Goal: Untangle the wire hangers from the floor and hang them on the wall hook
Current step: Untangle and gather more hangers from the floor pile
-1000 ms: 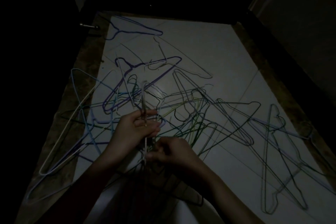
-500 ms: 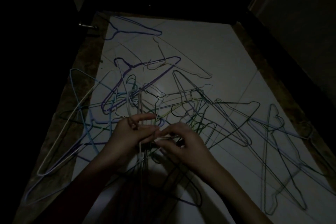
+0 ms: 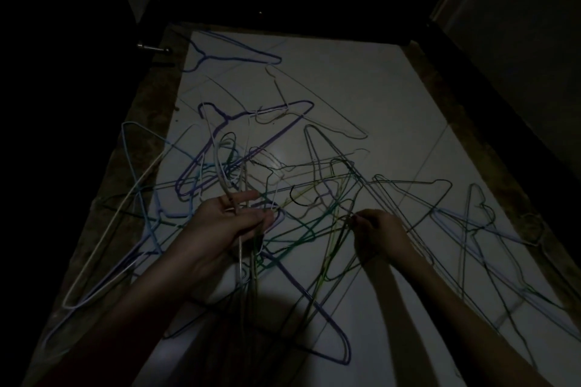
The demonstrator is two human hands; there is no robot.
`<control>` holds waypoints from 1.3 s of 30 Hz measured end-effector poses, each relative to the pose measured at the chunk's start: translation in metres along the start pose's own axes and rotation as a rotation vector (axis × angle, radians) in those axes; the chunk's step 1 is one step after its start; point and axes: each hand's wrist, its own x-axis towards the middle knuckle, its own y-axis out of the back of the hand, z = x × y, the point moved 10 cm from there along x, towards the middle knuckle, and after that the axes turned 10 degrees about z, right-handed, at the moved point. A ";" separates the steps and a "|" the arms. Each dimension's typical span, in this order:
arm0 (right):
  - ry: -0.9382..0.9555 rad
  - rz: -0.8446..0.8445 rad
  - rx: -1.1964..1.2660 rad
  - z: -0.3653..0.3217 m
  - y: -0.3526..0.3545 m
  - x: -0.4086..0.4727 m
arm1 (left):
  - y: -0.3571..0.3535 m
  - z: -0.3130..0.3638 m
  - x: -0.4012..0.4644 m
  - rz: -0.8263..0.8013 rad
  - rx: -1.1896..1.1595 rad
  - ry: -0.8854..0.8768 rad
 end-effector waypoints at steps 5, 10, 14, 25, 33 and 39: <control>-0.007 0.147 0.048 -0.009 0.013 0.002 | 0.001 -0.001 0.000 0.006 0.002 0.017; 0.079 0.185 0.114 -0.030 0.015 -0.030 | 0.005 0.002 0.002 0.029 0.026 -0.005; 0.174 0.255 0.027 -0.035 0.017 -0.068 | 0.009 0.002 0.004 0.040 0.037 -0.014; 0.091 0.149 0.125 0.012 0.022 -0.110 | 0.009 0.002 0.008 0.067 -0.009 0.012; 0.049 0.216 -0.033 0.044 0.031 -0.120 | 0.003 0.005 0.011 0.052 -0.001 0.019; 0.074 0.121 0.000 0.060 0.013 -0.105 | -0.004 0.017 0.009 0.009 0.119 -0.093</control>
